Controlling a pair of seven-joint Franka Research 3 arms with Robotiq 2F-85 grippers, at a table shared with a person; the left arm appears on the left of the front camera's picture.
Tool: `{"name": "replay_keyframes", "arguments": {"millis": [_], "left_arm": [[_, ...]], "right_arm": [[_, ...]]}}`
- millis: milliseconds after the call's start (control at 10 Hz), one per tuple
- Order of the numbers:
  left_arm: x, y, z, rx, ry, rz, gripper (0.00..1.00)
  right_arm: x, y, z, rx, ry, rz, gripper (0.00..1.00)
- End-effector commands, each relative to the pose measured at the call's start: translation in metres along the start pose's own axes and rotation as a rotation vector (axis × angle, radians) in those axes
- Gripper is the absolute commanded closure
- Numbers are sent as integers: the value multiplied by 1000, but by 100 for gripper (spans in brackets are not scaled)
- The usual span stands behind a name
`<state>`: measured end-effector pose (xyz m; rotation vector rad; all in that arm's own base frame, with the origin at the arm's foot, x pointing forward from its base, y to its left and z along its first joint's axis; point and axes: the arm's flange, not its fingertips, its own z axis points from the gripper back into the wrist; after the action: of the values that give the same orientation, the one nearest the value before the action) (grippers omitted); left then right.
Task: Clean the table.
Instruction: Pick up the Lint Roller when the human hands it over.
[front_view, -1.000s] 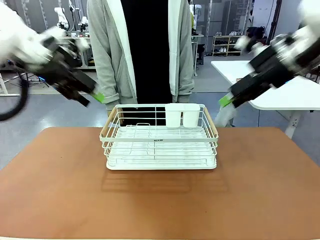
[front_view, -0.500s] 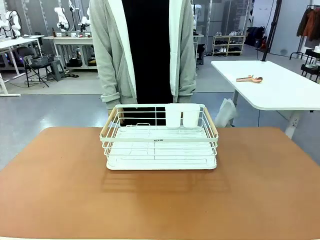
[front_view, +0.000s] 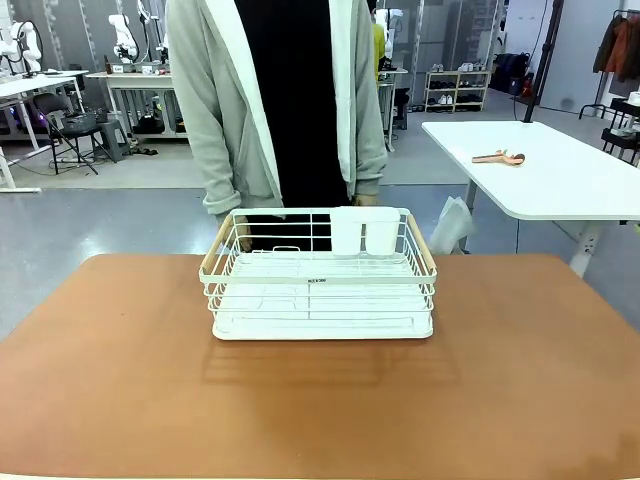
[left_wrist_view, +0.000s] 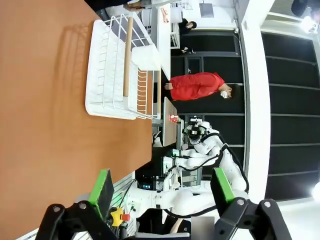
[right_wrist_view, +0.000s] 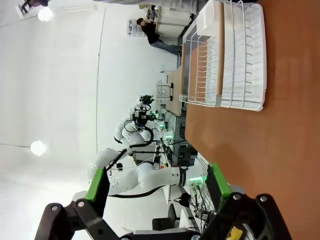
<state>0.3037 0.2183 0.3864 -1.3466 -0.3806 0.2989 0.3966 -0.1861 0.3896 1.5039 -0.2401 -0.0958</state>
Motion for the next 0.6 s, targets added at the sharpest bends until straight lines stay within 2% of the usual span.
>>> {"name": "replay_keyframes", "arguments": {"millis": [0,500], "left_arm": [[-8,4,14,-1,-9,-4,0],[-8,4,14,-1,-9,-4,0]], "right_arm": [[-3,3,7,5,-17,-12,0],[-3,3,7,5,-17,-12,0]]}}
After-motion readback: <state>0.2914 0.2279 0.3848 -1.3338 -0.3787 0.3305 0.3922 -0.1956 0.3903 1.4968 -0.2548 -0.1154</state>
